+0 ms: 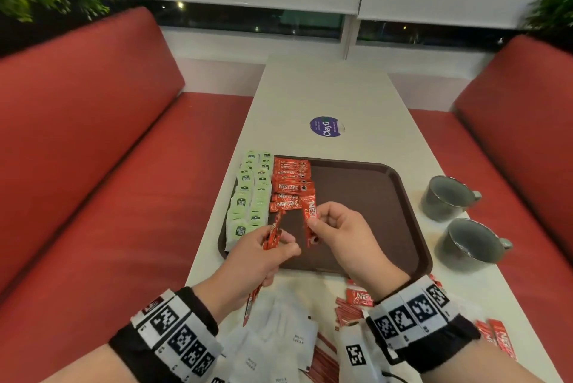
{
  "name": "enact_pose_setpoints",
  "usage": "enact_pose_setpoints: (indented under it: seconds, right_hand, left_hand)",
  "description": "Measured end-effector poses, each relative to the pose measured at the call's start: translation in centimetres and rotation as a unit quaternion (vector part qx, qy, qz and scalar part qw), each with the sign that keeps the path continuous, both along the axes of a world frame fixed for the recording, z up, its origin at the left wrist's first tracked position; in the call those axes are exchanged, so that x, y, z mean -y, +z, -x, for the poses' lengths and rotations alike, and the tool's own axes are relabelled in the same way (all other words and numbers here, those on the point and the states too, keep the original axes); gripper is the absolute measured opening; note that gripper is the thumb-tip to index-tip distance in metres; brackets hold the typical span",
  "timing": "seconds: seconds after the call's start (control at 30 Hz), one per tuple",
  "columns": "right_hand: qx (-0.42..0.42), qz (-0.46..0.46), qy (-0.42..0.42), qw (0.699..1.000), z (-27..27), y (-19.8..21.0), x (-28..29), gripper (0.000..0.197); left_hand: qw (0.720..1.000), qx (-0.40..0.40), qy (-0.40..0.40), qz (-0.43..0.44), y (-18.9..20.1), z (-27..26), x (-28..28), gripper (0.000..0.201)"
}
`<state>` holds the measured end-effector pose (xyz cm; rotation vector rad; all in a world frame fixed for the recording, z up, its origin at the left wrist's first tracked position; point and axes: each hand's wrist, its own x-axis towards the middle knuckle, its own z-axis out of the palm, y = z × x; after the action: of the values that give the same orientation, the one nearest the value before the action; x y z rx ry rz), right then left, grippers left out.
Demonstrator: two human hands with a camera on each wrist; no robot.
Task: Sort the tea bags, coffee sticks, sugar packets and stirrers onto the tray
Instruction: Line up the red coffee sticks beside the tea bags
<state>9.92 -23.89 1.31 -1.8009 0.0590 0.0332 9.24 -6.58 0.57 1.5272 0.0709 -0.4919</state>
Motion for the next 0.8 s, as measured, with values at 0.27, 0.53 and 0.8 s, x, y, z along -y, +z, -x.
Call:
enact_pose_setpoints:
  seconds: [0.27,0.53,0.8]
  right_hand:
    - [-0.055,0.462,0.112,0.878,-8.8,-0.1,0.9,0.009]
    - [-0.091,0.58,0.16,0.794,-13.7,-3.4,-2.3,0.012]
    - [-0.08,0.604,0.133,0.782,-15.9,-4.9,-2.7,0.016]
  left_hand:
    - [0.994,-0.03,0.105,0.013,-1.6,0.9,-6.2,0.018]
    - [0.988,-0.03,0.151,0.018,-1.6,0.3,-8.3,0.008]
    - [0.985,-0.049,0.161,0.032,-2.1,-0.4,-8.3,0.007]
